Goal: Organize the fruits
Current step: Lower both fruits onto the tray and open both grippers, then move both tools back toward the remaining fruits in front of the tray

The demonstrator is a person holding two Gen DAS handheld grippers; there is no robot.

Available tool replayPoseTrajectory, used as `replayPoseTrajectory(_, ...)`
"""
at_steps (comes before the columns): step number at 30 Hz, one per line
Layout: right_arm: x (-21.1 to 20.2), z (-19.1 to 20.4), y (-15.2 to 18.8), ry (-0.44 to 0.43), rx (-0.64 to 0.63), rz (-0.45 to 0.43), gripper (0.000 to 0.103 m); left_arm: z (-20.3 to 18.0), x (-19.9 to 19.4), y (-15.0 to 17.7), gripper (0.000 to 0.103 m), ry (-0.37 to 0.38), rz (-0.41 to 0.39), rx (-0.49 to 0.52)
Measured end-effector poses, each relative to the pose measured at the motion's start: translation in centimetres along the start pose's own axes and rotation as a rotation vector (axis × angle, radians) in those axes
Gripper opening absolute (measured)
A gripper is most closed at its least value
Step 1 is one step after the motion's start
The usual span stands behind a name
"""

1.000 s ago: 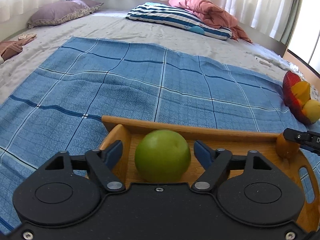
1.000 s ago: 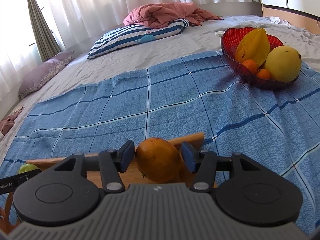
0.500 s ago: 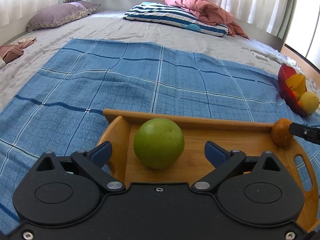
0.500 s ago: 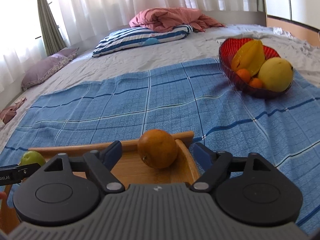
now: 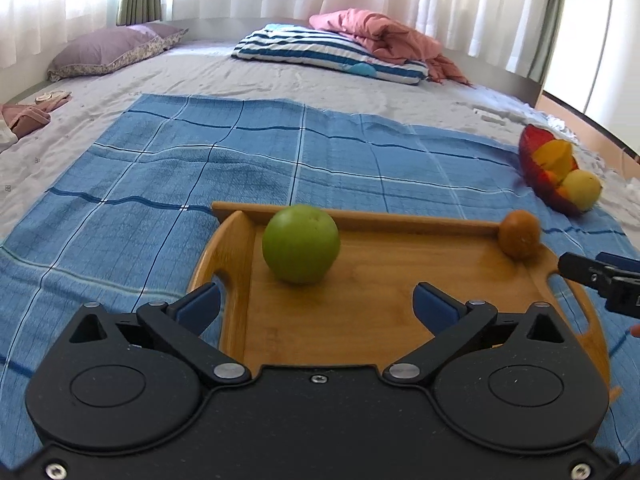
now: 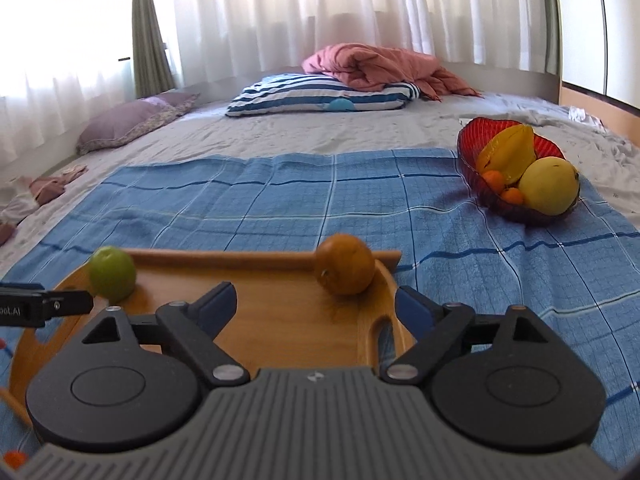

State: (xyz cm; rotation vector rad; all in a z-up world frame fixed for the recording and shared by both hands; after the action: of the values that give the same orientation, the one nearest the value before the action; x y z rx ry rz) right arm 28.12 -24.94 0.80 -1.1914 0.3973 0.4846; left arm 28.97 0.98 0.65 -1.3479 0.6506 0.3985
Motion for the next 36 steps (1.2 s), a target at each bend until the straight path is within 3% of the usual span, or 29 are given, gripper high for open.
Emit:
replayPoseTrajectory(14, -5.2, -0.3, 3.7, -0.026, 0.017, -0.051, 0.097, -2.7, -6.4, 4.0, 0.103, 0.044, -0.077, 0.039)
replayPoseTrajectory(36, -11.4, -0.5, 10.3, 0.010, -0.016, -0.187, 0.103, -3.8, -10.9, 10.2, 0.103, 0.040, -0.102, 0.013)
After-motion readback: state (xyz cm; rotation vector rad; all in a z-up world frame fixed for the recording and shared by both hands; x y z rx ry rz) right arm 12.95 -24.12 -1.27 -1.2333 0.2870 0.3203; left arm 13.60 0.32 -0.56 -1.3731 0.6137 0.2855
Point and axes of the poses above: each gripper's, at about its wrist camera, not at the fingertips, and x roughly the way its jaws point, z to its left, y to its underside, the point moved 9 cm from there along x, roughly the way its jaws point, and after that the axes turned 15 degrees about x, right-handed, at the moved point
